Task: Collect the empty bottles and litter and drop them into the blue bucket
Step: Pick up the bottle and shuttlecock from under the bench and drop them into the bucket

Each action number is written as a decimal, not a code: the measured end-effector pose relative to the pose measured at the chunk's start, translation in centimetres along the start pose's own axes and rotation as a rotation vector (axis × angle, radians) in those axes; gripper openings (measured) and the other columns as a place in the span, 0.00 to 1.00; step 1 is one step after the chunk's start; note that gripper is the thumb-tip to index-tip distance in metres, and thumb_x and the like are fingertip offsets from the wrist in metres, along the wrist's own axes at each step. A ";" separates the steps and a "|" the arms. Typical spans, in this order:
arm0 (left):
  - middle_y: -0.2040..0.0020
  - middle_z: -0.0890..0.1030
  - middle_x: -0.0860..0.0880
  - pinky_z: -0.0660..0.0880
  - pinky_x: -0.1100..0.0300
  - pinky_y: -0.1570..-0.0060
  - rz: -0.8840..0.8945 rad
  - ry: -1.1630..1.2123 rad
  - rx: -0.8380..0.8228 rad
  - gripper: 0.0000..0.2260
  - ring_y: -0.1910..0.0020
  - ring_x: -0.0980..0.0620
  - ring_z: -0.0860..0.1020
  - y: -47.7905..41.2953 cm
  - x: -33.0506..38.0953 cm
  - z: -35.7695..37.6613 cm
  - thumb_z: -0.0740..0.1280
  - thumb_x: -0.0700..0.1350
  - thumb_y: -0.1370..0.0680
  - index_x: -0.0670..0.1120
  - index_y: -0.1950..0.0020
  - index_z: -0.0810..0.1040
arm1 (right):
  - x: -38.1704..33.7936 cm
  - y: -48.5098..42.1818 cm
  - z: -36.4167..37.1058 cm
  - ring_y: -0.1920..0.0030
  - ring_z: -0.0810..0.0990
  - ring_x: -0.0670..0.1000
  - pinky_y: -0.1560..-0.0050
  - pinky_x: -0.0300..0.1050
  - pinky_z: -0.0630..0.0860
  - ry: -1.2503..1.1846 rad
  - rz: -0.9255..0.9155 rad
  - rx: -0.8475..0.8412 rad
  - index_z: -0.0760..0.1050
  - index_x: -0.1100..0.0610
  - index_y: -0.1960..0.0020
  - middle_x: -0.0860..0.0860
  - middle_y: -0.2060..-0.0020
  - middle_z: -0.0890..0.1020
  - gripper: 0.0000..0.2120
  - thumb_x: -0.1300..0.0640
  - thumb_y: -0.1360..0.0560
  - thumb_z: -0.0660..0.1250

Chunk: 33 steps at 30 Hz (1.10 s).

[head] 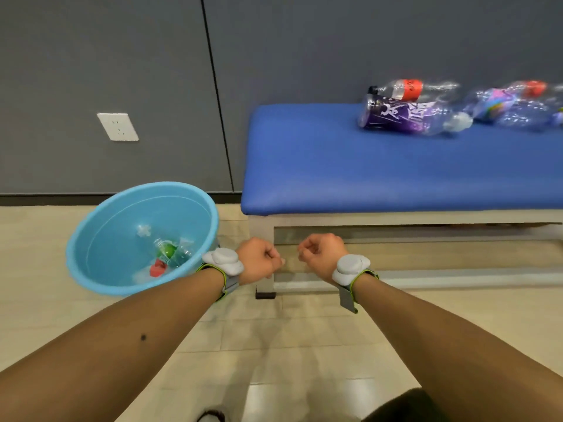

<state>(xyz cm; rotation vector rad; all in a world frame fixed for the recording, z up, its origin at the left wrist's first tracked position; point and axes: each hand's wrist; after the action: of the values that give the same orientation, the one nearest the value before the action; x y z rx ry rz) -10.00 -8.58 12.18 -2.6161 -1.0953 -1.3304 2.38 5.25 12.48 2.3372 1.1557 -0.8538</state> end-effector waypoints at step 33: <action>0.61 0.85 0.47 0.80 0.58 0.58 0.411 -0.113 -0.533 0.07 0.62 0.50 0.85 -6.0 20.1 30.9 0.70 0.47 0.27 0.44 0.58 0.82 | 27.6 21.0 -15.3 0.56 0.83 0.54 0.51 0.50 0.80 -0.058 0.624 0.476 0.81 0.52 0.55 0.52 0.60 0.86 0.07 0.56 0.28 0.64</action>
<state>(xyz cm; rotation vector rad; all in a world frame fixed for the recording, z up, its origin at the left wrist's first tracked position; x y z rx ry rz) 16.25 17.02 4.95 -3.0670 -0.1754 -1.5451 37.75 17.63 6.80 2.7719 0.1527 -1.0115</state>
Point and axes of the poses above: each hand's wrist, its own y-axis away from the middle knuckle, its own z-axis out of the palm, x = y × z
